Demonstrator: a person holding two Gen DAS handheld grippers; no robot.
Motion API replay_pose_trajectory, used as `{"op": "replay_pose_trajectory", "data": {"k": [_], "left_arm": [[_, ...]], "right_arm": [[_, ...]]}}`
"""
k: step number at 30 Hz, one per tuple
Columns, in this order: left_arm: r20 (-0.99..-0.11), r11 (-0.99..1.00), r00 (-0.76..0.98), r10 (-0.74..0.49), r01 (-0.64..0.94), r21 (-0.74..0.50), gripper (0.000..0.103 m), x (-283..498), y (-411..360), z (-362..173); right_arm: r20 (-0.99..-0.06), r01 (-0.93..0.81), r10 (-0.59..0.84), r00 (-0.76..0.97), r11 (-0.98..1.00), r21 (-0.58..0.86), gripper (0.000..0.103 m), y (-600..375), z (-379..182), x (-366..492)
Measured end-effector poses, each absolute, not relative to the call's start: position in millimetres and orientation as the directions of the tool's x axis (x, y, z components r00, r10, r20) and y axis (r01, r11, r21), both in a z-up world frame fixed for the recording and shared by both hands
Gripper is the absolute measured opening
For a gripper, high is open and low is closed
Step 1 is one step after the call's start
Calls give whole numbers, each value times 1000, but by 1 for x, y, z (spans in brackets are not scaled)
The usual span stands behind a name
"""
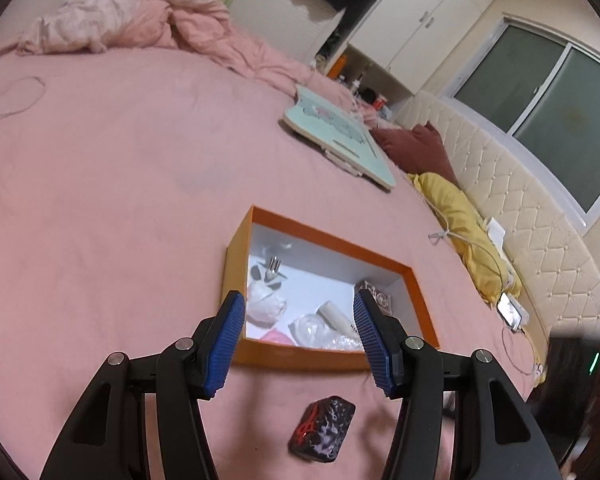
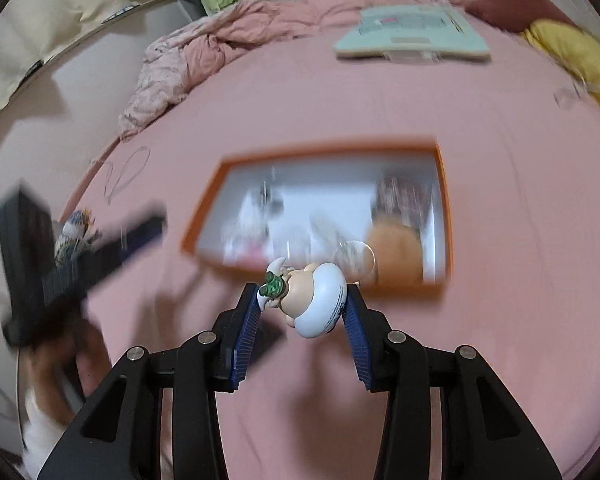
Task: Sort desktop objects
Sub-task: 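Grasp the figurine keychain with right gripper and place it beside the box, then grasp the silver cone in the box with left gripper and lift it out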
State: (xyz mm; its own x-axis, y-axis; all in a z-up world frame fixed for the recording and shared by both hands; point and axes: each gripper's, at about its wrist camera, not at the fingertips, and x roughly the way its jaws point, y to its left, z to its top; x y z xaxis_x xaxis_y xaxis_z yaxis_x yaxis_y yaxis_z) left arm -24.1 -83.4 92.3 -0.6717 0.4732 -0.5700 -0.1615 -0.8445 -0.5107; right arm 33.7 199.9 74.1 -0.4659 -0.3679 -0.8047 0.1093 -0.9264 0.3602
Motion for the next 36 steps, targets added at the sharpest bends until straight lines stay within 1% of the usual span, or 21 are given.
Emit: {"op": "replay_pose_trajectory", "data": {"k": [3, 6, 8, 11, 13, 15, 17, 18, 20, 22, 24, 25, 28, 29, 32, 36], "left_arm": [[-567, -854, -679, 465, -175, -491, 55, -24, -79, 95], [-575, -870, -682, 451, -192, -455, 55, -23, -73, 96], [-580, -876, -680, 449, -209, -434, 55, -23, -67, 97], [-605, -890, -666, 437, -224, -396, 55, -28, -55, 100], [-638, -913, -657, 401, -228, -339, 55, -37, -40, 104], [-670, -922, -634, 385, -242, -301, 55, -50, -24, 107], [-727, -945, -604, 327, -232, -232, 55, -68, -7, 103], [-755, -955, -587, 292, -226, -194, 53, -78, 2, 100], [-798, -968, -556, 233, -210, -136, 49, -95, 12, 91], [-835, -977, -523, 174, -195, -81, 49, -112, 21, 82], [-868, -982, -475, 143, -175, -66, 45, -127, 24, 69], [-880, -985, -457, 131, -162, -62, 40, -131, 24, 64], [-901, -993, -429, 59, -120, -8, 39, -142, 21, 49], [-902, -993, -430, 36, -121, 18, 37, -144, 21, 47], [-908, -989, -420, -4, -133, 66, 37, -150, 23, 43], [-903, -962, -416, -110, -182, 202, 37, -150, 31, 30]], "right_arm": [[-848, 56, -364, -384, -926, 373, 43, 193, 40, 52], [-878, 0, -377, -293, -919, 395, 43, 193, 15, 47], [-880, -37, -373, -293, -916, 401, 44, 197, 11, 43], [-882, -80, -292, -370, -936, 344, 44, 205, 24, 41], [-843, -69, -256, -473, -943, 325, 44, 211, 45, 45], [-797, -55, -247, -551, -942, 331, 46, 217, 62, 49], [-771, -56, -277, -574, -926, 374, 52, 223, 68, 48], [-762, -59, -294, -576, -916, 398, 53, 225, 69, 46], [-760, -75, -332, -559, -893, 444, 53, 231, 65, 42], [-755, -84, -345, -558, -882, 465, 53, 234, 63, 40], [-748, -91, -356, -560, -871, 483, 53, 238, 62, 39], [-743, -91, -361, -564, -867, 490, 53, 239, 63, 38], [-727, -90, -377, -574, -853, 514, 53, 235, 67, 31], [-724, -89, -383, -573, -850, 520, 53, 233, 68, 26], [-719, -84, -399, -570, -842, 533, 53, 233, 67, 25], [-714, -78, -412, -566, -836, 544, 53, 233, 67, 26]]}}
